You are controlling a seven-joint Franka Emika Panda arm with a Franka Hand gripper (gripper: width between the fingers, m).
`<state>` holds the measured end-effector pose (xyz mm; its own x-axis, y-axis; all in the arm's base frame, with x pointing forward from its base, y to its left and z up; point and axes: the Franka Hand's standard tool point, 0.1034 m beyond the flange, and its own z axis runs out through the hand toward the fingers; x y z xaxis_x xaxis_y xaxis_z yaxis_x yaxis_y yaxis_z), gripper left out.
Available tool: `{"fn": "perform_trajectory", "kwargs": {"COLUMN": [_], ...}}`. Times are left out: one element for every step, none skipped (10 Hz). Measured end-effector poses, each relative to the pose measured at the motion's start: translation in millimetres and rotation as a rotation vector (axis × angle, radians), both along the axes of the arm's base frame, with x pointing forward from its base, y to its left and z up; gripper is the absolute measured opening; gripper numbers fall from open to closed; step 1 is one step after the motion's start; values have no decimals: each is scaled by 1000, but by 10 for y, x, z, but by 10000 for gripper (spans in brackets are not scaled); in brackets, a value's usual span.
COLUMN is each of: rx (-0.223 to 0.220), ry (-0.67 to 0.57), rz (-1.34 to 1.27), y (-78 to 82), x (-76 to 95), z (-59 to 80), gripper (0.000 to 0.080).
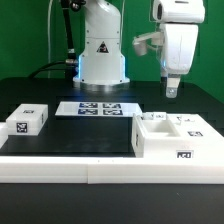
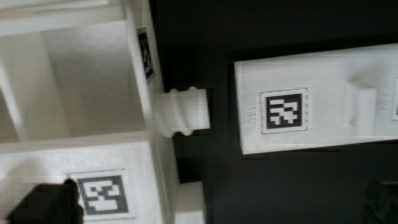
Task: Assemble cabinet
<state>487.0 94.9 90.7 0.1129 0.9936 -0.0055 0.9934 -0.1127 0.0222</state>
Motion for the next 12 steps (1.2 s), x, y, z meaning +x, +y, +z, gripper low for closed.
{"fn": "perform_trajectory", "kwargs": {"rx": [0, 0, 1, 4, 4, 5, 12, 24, 33, 38, 40, 42], "ry": [0, 0, 1, 9, 22, 34, 32, 31, 32, 37, 40, 43], "rz": [0, -1, -7, -15, -11, -7, -6, -5, -5, -5, -6, -8], "y": [-2, -4, 3, 26, 23, 21, 32, 45, 57, 64, 65, 66], "x": [0, -1, -22, -172, -303, -391, -445, -537, -609, -645, -657, -672], "z": [-1, -2, -15, -95, -159, -218, -283, -383, -469, -529, -555, -585], "gripper": [797, 797, 797, 797, 797, 797, 797, 797, 797, 797, 797, 797]}}
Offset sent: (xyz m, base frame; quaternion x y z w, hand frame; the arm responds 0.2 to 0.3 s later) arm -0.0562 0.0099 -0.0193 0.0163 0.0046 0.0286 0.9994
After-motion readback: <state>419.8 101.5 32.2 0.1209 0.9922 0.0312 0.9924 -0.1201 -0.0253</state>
